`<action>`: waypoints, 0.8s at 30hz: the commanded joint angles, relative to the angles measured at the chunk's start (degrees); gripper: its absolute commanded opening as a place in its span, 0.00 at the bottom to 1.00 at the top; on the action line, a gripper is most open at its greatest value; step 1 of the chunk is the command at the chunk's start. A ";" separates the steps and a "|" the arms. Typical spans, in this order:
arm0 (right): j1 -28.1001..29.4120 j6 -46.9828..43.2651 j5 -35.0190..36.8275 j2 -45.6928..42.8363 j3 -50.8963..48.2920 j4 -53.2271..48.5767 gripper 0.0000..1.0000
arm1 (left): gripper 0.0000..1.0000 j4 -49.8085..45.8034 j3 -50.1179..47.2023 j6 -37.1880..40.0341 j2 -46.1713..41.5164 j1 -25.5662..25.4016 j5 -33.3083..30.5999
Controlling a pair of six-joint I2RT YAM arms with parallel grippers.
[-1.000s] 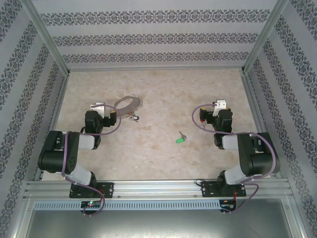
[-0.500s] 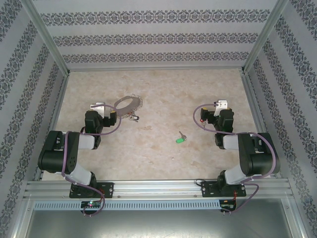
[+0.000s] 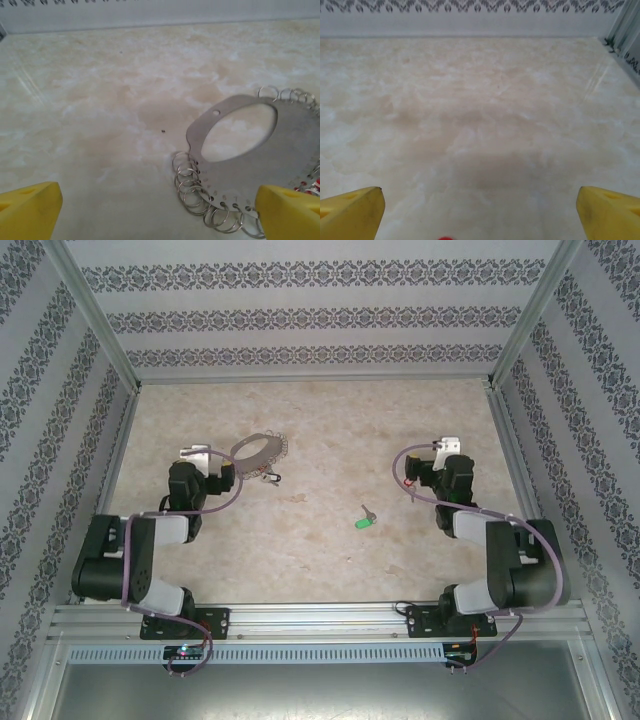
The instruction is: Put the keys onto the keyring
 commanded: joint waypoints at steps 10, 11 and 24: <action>-0.26 28.32 -15.31 -11.63 11.42 -31.89 0.98 | 1.00 -40.50 24.47 -18.35 -2.53 1.06 6.30; -0.19 30.40 -20.90 -10.97 10.18 -28.15 0.98 | 1.00 -41.71 27.01 -19.39 0.02 1.06 11.15; 9.17 35.06 -25.95 -2.40 16.95 -29.08 0.86 | 1.00 -58.83 51.33 -18.00 24.59 -2.47 27.57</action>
